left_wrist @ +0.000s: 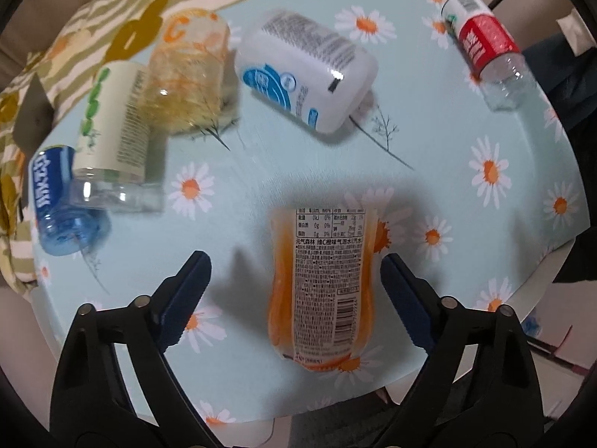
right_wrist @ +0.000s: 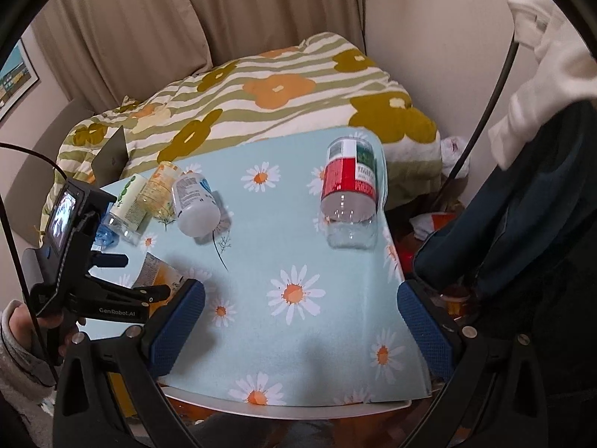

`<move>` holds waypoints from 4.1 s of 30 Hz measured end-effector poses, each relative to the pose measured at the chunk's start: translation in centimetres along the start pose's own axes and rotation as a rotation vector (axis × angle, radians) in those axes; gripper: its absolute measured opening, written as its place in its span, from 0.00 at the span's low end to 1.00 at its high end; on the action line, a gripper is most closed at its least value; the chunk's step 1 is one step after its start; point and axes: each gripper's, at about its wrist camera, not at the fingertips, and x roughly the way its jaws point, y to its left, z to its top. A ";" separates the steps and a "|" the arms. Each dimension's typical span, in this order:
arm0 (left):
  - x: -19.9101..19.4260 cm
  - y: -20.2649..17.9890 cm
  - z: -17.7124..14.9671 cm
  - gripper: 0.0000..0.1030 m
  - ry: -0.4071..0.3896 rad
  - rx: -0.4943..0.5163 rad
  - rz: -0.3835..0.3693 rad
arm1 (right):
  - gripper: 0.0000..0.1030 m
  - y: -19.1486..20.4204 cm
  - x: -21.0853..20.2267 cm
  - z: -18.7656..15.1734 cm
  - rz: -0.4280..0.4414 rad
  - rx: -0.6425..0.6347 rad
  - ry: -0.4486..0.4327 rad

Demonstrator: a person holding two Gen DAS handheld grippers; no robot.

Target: Flip cup upright

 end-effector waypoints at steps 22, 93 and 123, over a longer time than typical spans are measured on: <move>-2.3 0.3 -1.1 0.55 -0.107 -0.075 -0.082 | 1.00 0.9 -0.3 0.5 0.014 0.011 -0.014; -5.2 -0.1 -11.7 0.98 -0.619 -0.338 0.166 | 1.00 4.3 -1.0 -2.8 0.165 -0.138 -0.095; -18.5 4.6 -19.4 1.00 -0.482 -0.351 0.181 | 1.00 11.1 -8.0 -4.4 -0.106 -0.117 -0.020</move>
